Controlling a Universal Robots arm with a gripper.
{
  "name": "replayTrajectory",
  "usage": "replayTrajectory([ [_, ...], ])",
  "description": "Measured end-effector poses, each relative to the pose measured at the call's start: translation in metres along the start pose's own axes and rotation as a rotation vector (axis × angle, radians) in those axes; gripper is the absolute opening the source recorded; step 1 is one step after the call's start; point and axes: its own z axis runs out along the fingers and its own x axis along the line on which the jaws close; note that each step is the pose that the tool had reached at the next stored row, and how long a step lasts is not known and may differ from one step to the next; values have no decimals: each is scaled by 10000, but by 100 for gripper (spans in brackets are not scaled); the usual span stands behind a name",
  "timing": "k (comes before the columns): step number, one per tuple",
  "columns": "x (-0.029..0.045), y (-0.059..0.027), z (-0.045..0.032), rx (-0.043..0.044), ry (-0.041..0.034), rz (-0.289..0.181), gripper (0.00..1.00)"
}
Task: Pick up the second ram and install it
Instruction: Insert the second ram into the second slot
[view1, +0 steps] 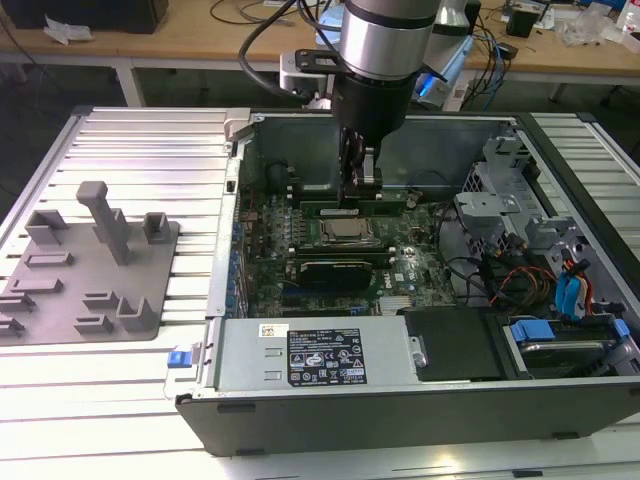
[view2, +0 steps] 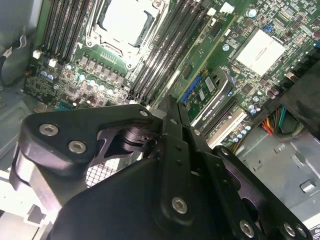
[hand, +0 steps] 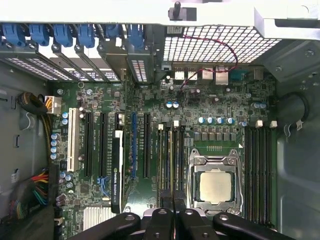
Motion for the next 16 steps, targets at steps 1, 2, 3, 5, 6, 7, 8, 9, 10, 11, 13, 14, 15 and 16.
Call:
replayTrajectory([
  [1, 0, 0, 6, -1, 1, 0, 9],
  [2, -2, -1, 16, 0, 0, 0, 9],
  [3, -3, -1, 25, -1, 1, 0, 9],
  [5, -4, -3, 65, -1, 1, 0, 9],
  [6, -4, -5, 98, -1, 1, 0, 9],
  [7, -5, -7, 139, -1, 2, 0, 9],
  [8, -5, -9, 172, -1, 7, 0, 9],
  [9, -5, -9, 186, -1, 8, 0, 9],
  [10, -5, -10, 196, 0, 9, 0, 9],
  [11, -5, -11, 216, -1, 12, 0, 9],
  [13, -4, -11, 247, 0, 12, 1, 9],
  [14, -4, -11, 254, -1, 12, 1, 9],
  [15, -4, -12, 265, -1, 11, 1, 9],
  [16, -4, -13, 280, -1, 12, 1, 9],
])
